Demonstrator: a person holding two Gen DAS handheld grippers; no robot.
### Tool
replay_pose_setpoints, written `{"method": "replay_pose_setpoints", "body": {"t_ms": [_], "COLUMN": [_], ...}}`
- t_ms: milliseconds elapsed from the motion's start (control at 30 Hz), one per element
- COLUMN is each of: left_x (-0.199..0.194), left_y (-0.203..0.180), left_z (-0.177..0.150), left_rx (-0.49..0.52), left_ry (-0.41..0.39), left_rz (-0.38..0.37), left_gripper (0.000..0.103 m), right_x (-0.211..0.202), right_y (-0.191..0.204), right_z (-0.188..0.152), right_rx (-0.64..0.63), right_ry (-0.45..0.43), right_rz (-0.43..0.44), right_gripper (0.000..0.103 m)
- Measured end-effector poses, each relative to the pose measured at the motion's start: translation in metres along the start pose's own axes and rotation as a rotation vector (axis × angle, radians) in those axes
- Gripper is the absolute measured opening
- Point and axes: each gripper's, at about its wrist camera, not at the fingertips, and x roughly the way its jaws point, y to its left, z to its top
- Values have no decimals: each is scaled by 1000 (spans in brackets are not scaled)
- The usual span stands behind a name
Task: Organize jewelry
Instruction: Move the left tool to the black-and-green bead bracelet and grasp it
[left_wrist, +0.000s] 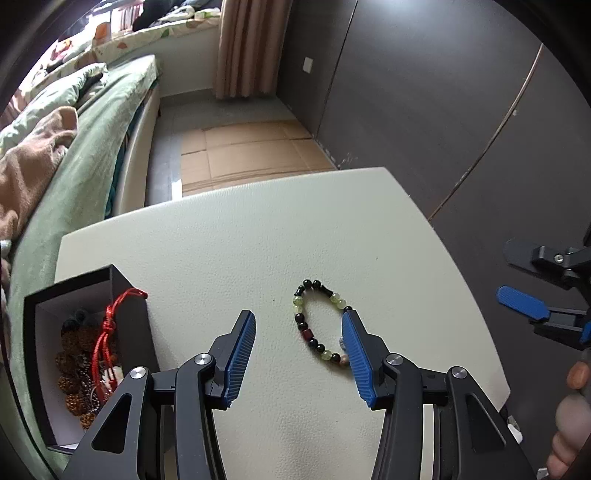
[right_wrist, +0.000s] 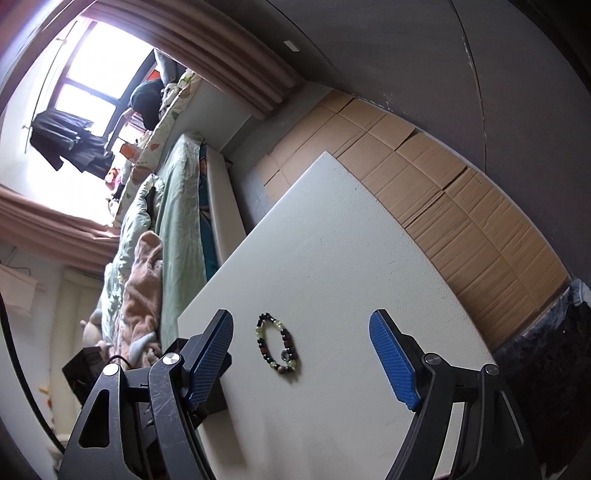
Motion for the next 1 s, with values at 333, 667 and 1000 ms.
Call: {"method": "replay_pose_setpoints", "body": {"t_ms": [333, 667, 1000], "left_x": [41, 41, -5], "left_y": [-11, -18, 4], "left_z": [-6, -8, -6], "left_rx": [50, 100, -1], "left_ry": [109, 127, 3], "left_rz": [117, 127, -1], "left_gripper": [41, 8, 8], "right_x": [-11, -10, -2], "right_y": [-10, -9, -1], "right_z": [4, 3, -2], "right_rx": [-9, -12, -52], "right_ry": [-14, -3, 25], "right_rz": [-16, -1, -13], "right_gripper": [78, 78, 78]}}
